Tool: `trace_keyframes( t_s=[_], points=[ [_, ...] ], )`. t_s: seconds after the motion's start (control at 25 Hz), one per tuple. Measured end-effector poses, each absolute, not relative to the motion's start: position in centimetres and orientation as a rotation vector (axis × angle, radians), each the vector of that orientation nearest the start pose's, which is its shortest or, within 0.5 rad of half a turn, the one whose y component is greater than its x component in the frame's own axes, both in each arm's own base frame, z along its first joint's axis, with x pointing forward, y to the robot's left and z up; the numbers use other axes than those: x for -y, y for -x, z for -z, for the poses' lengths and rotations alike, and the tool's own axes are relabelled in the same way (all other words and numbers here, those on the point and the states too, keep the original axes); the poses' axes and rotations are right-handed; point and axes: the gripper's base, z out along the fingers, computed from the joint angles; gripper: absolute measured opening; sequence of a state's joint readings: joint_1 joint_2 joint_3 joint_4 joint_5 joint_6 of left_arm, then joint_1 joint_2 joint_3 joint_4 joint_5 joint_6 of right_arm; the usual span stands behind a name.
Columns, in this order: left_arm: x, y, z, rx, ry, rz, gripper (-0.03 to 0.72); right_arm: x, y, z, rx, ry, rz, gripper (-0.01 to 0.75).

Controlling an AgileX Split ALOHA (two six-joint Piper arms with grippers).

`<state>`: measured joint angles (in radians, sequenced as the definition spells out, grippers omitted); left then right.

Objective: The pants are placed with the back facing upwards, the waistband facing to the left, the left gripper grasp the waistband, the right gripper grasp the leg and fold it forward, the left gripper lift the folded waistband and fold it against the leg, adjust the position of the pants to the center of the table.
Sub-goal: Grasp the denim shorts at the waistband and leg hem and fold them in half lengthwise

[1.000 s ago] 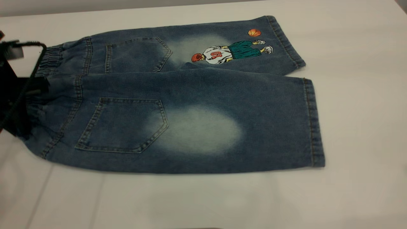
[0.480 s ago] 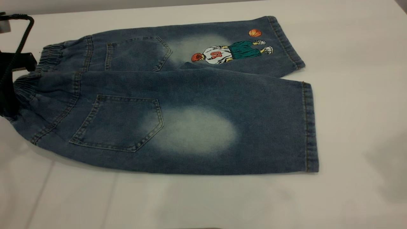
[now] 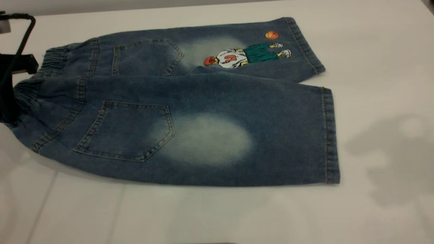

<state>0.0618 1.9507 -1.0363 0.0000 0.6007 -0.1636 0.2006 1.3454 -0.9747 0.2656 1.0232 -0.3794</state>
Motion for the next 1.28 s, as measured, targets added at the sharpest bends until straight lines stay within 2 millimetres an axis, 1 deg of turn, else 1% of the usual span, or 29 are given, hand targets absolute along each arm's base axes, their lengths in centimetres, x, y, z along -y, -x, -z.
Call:
trace_keyframes(
  t_s=[0.16,0.36,0.52,0.64,0.76,0.92,1.28],
  points=[
    [-2.1,-33.9,-11.1,-2.974,0.335,0.011,0.062,-9.6,-23.5,-25.7,-2.823,0.767,-0.241,0.494],
    [-2.1,-33.9,-11.1,-2.973,0.334,0.011,0.062,-12.9,-23.3,-23.5,-2.906,0.762,-0.234,0.494],
    [-2.1,-34.0,-11.1,-2.969,0.333,0.011,0.062,-15.4,-23.3,-21.1,-2.936,0.852,-0.223,0.494],
    [-2.1,-34.0,-11.1,-2.968,0.333,0.011,0.062,-16.7,-23.5,-18.9,-2.971,0.910,-0.204,0.494],
    [-2.1,-34.0,-11.1,-2.963,0.334,0.012,0.062,-17.5,-23.8,-17.0,-2.995,0.931,-0.189,0.494],
    [-2.1,-34.1,-11.1,-2.958,0.332,0.012,0.062,-18.1,-24.5,-14.9,-2.999,0.924,-0.180,0.494],
    [-2.1,-34.2,-11.2,-2.945,0.330,0.013,0.062,-18.7,-25.3,-10.6,-3.035,0.919,-0.147,0.494]
  ],
)
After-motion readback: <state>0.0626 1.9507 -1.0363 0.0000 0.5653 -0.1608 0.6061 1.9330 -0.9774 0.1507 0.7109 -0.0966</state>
